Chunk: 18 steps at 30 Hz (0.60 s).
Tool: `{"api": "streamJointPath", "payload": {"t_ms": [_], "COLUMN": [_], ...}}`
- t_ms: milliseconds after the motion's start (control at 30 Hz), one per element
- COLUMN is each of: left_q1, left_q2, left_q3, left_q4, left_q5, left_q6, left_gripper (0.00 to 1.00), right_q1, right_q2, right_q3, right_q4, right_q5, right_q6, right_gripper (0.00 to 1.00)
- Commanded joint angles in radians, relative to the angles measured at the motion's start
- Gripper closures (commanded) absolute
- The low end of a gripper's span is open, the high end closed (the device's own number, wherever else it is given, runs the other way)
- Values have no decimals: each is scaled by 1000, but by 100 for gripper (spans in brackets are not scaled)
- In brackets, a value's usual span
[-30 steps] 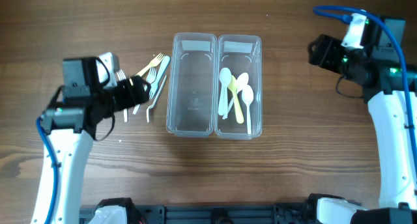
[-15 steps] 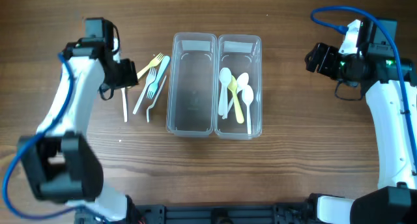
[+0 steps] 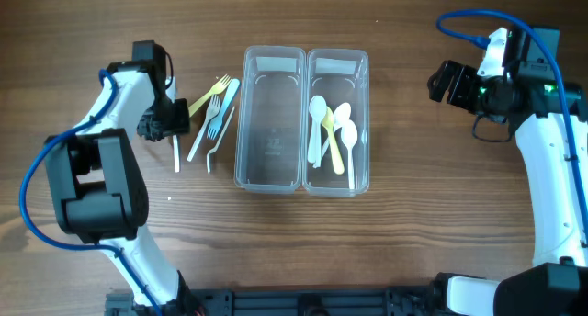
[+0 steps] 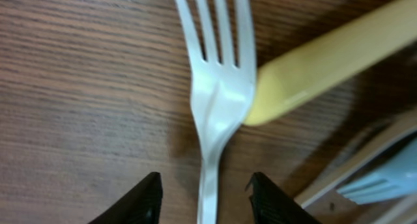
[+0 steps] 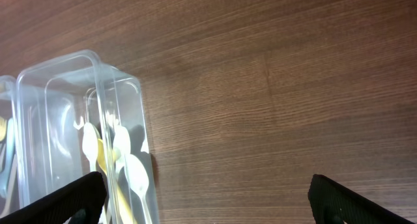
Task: Pack container
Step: 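Grasp a white fork with the left gripper, then place the white fork into the left compartment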
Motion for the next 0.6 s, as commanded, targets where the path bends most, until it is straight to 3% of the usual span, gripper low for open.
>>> {"api": "streamJointPath", "payload": {"t_ms": [0,233,367,567], "left_q1": [21,21,21,21], "left_q2": [36,75,104,33], "left_q3": [3,-1,-3,50], "left_q4": [28,58,53,-46], "left_q5": [-1,10,9,-51], "left_q6": [5,13,16,15], "left_gripper": [57,71,96,96], "right_q1": [-1,-1,-1,-1], "right_q2": [10,10,10,10], "right_q3": [-11,-11,-11,-11], "right_q4": [0,1,1,1], "right_q5": [0,0,0,0], "right_q6": [-16,-14,-15,-15], "right_gripper": [0,0,0,0]}}
